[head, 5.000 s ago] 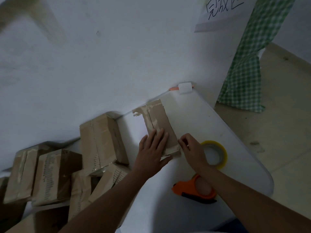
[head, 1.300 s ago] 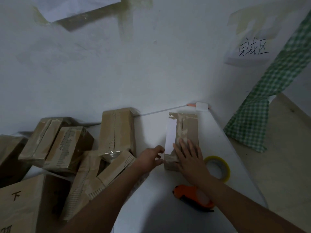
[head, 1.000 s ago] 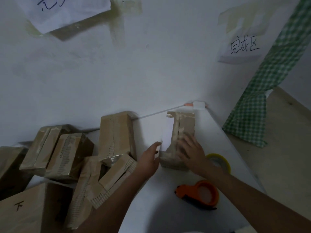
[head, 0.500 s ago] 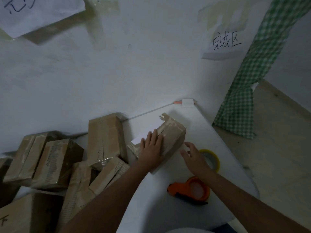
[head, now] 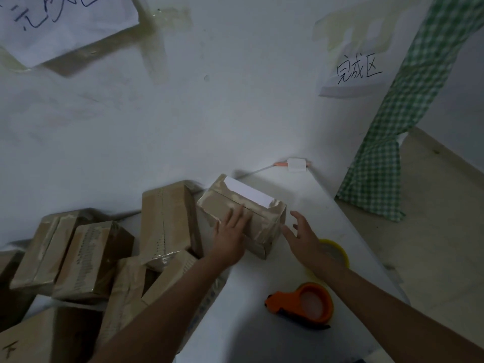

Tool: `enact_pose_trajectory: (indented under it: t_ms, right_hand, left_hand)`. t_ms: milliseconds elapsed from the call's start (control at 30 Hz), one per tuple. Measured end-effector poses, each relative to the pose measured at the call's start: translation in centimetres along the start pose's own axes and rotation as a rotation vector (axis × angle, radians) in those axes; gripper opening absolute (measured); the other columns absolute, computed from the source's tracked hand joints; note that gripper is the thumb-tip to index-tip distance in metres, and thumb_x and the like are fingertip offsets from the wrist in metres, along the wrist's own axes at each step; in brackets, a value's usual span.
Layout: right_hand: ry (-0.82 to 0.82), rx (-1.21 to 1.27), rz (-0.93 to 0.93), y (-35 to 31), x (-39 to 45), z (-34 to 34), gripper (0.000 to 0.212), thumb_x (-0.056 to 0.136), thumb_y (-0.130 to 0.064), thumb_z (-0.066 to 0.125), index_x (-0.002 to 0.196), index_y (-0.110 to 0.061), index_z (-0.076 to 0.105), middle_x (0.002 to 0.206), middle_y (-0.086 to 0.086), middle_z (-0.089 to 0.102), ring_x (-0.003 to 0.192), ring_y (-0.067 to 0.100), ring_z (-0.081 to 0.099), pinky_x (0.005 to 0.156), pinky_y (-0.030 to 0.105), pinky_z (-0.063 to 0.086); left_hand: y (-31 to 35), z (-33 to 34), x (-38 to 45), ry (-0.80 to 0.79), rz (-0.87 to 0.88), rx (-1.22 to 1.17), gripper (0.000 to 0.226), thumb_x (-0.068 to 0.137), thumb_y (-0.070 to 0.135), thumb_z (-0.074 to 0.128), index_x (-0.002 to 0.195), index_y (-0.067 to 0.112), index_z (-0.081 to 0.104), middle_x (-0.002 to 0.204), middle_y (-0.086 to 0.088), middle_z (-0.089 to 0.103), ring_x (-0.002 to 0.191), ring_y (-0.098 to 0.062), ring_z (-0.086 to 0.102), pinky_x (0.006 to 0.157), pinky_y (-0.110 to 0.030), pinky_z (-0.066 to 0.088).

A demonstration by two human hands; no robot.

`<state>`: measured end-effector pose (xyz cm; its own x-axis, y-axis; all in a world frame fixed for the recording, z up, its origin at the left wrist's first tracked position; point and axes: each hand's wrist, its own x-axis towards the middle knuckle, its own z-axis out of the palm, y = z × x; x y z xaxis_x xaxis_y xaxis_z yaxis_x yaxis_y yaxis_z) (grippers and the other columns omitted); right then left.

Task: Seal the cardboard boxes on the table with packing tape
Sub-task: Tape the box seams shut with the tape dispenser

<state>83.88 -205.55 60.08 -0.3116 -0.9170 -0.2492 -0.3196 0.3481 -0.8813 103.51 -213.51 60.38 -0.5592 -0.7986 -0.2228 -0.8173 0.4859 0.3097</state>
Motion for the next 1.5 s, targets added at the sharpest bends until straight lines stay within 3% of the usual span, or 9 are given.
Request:
enact_pose_trajectory:
  t_ms: [100,233,500,633,700,833,1033,1233,1500]
  right_hand:
    - [-0.039,-0.035,-0.021,-0.9,2.2,-0.3,0.061,0.099,-0.036,0.048,0.15,-0.011,0.023,0.155,0.009,0.029,0.138,0.021,0.032,0.1,0.022,0.027]
    - [-0.121,-0.093,0.022,-2.4,3.9,-0.6,0.059,0.101,-0.042,0.041,0.149,-0.01,0.027,0.154,0.012,0.032,0.138,0.027,0.035,0.106,0.033,0.031]
    - [-0.041,-0.119,-0.114,2.2,-3.3,0.0,0.037,0.099,-0.031,0.05,0.133,-0.016,0.047,0.106,-0.007,0.06,0.097,0.007,0.058,0.074,0.008,0.04]
    - [-0.083,-0.343,-0.108,5.8,-6.3,-0.7,0.013,0.099,-0.034,0.05,0.102,-0.023,0.056,0.086,-0.004,0.059,0.078,0.005,0.057,0.072,0.024,0.05]
    - [-0.22,-0.549,-0.049,6.8,-7.3,-1.3,0.026,0.099,-0.04,0.048,0.082,-0.021,0.054,0.077,-0.001,0.056,0.072,0.01,0.056,0.073,0.032,0.05]
    - [-0.509,-0.736,0.05,7.6,-9.1,-1.4,0.048,0.09,-0.058,0.054,0.105,-0.013,0.058,0.104,0.004,0.059,0.091,0.018,0.057,0.068,0.027,0.038]
    - [-0.552,-0.77,0.18,7.0,-10.4,-0.2,0.044,0.097,-0.036,0.054,0.132,-0.013,0.042,0.136,0.012,0.05,0.119,0.024,0.052,0.091,0.028,0.04]
    - [-0.376,-0.729,0.063,7.3,-12.0,-2.2,0.024,0.103,-0.031,0.039,0.111,-0.011,0.051,0.107,0.009,0.062,0.087,0.019,0.057,0.068,0.03,0.039]
    - [-0.003,-0.232,0.039,3.9,-11.2,-4.5,0.039,0.101,-0.035,0.046,0.077,-0.005,0.05,0.069,0.015,0.055,0.058,0.022,0.051,0.05,0.021,0.034]
  left_hand:
    - [0.9,1.1,-0.9,-0.022,-0.035,0.013,0.066,0.102,0.034,0.041,0.158,0.027,0.006,0.165,0.003,-0.011,0.151,-0.025,-0.016,0.121,-0.056,0.002]
    - [0.9,1.3,-1.2,-0.044,-0.037,0.026,0.072,0.1,0.052,0.039,0.158,0.029,0.003,0.164,0.006,-0.014,0.15,-0.023,-0.018,0.119,-0.053,-0.005]
    - [-0.5,2.0,-2.6,0.008,0.0,0.112,0.087,0.091,0.072,0.034,0.158,0.028,-0.001,0.162,0.007,-0.017,0.149,-0.018,-0.021,0.117,-0.046,-0.014]
    - [-0.5,3.2,-3.0,-0.03,0.041,0.205,0.087,0.096,0.057,0.044,0.155,0.031,-0.014,0.159,0.008,-0.027,0.146,-0.02,-0.029,0.116,-0.047,-0.013]
    - [-0.6,3.1,-2.8,-0.03,0.048,0.235,0.083,0.099,0.049,0.044,0.155,0.031,-0.015,0.162,0.007,-0.024,0.143,-0.019,-0.032,0.117,-0.048,-0.01]
    - [-1.0,2.1,-2.5,-0.047,0.08,0.241,0.078,0.102,0.04,0.044,0.154,0.034,-0.013,0.163,0.01,-0.02,0.149,-0.019,-0.023,0.119,-0.053,-0.004]
    - [0.6,3.3,-5.0,0.011,0.19,0.207,0.083,0.1,0.02,0.048,0.156,0.036,-0.011,0.163,0.01,-0.021,0.147,-0.023,-0.025,0.117,-0.052,-0.01]
    - [0.3,3.5,-5.2,0.004,0.228,0.148,0.079,0.101,0.026,0.048,0.155,0.038,-0.007,0.163,0.011,-0.017,0.148,-0.025,-0.022,0.114,-0.049,-0.016]
    - [-0.6,2.3,-3.7,-0.078,0.326,0.159,0.086,0.097,0.014,0.052,0.151,0.04,-0.009,0.161,0.013,-0.018,0.15,-0.023,-0.02,0.12,-0.057,-0.004]
